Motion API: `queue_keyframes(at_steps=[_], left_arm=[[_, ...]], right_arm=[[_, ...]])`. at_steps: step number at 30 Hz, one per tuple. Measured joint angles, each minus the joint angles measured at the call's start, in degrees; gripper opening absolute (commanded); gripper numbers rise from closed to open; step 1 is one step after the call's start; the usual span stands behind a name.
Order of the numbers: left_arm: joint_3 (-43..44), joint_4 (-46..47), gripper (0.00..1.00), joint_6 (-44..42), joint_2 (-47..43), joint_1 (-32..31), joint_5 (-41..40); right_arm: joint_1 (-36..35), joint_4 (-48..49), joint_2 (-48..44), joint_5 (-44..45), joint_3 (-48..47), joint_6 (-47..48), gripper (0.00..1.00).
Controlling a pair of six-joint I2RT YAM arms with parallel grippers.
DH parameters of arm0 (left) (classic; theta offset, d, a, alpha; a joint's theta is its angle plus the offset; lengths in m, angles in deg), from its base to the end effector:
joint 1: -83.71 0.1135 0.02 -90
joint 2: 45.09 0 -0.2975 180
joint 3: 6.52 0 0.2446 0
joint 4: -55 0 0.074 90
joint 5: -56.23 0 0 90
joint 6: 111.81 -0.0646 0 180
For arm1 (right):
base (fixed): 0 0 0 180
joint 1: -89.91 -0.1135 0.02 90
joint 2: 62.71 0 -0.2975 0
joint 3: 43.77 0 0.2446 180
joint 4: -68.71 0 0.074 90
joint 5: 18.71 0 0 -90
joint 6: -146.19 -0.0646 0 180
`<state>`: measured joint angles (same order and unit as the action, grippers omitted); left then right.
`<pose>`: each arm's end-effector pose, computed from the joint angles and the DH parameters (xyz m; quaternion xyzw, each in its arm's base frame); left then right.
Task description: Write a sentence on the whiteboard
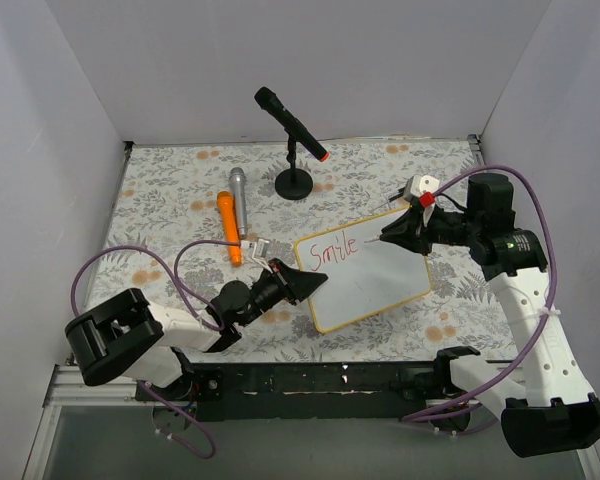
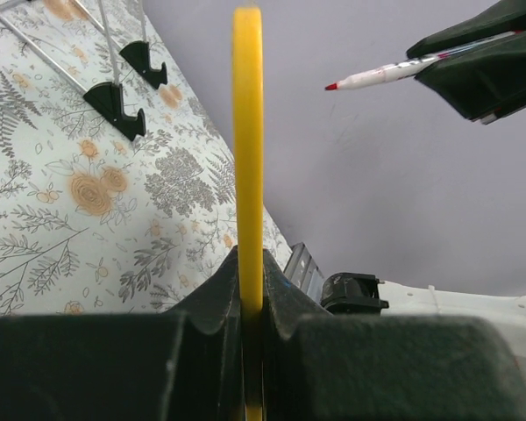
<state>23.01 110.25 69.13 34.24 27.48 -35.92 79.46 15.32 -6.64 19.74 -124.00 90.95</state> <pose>0.1469 -0.2154 0.2322 -0.2139 0.6378 -0.7061 0.2212 0.1646 0.0818 0.4047 -0.5016 0.6326 0.2708 0.5243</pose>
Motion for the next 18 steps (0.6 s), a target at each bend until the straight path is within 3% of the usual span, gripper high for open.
queue_keyframes(at_steps=[18], left_arm=[[-2.36,0.04,0.00,-0.07,-4.55,0.02,-0.96]], right_arm=[[1.46,0.31,-0.26,-5.20,1.70,0.26,0.01]])
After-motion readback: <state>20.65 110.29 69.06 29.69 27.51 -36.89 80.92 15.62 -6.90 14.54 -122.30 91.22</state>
